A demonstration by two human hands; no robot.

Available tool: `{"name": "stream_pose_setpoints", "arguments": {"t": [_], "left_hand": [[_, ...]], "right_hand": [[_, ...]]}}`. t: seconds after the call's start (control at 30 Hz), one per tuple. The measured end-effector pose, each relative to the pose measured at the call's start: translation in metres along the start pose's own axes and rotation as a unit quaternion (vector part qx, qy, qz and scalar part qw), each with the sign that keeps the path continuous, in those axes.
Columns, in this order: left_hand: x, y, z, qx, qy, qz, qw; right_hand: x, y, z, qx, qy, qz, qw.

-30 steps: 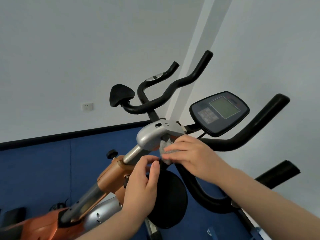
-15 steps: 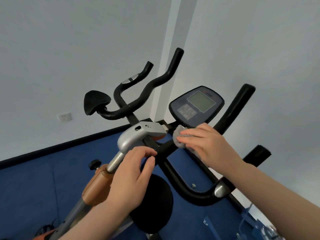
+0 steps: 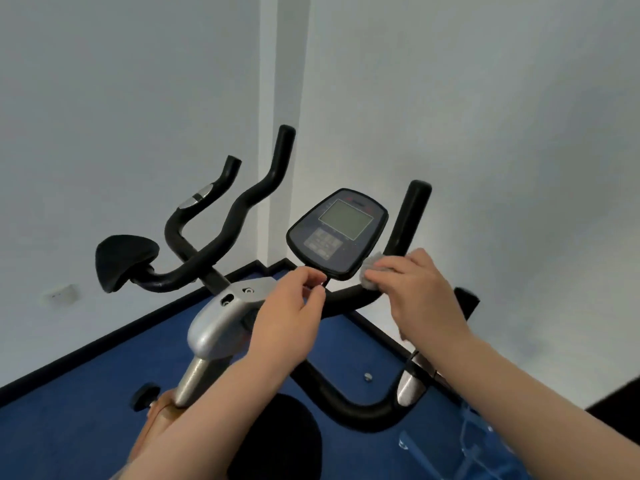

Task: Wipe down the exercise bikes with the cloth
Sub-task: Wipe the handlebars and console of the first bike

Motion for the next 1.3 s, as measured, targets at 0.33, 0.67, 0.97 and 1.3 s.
{"name": "stream_pose_setpoints", "arguments": {"t": [0.33, 0.67, 0.97, 1.3], "left_hand": [[-0.011, -0.010, 0.001, -0.058, -0.005, -0.005, 0.998], [-0.012, -0.011, 0.000, -0.090, 0.032, -0.009, 0.995], [-0.013, -0.010, -0.002, -0.115, 0.016, -0.014, 0.993], [-0.011, -0.007, 0.003, -0.129, 0.018, -0.008, 0.991]], "right_hand": [[0.004, -0.004, -0.027, -0.006, -0.123, 0.009, 0.992], [-0.008, 0.008, -0.035, 0.029, -0.181, -0.019, 0.983], [-0.020, 0.026, -0.054, 0.026, -0.272, -0.135, 0.953], [0.012, 0.051, -0.086, 0.060, -0.296, -0.069, 0.951]]}}
Point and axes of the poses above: each hand's wrist, its own z-axis away from the middle knuckle, its own y-axis out of the back of the hand, x = y × z, the point moved 1 cm from there along -z, towards the middle knuckle, and after that the axes turned 7 degrees about -y, right-handed, at the moved point
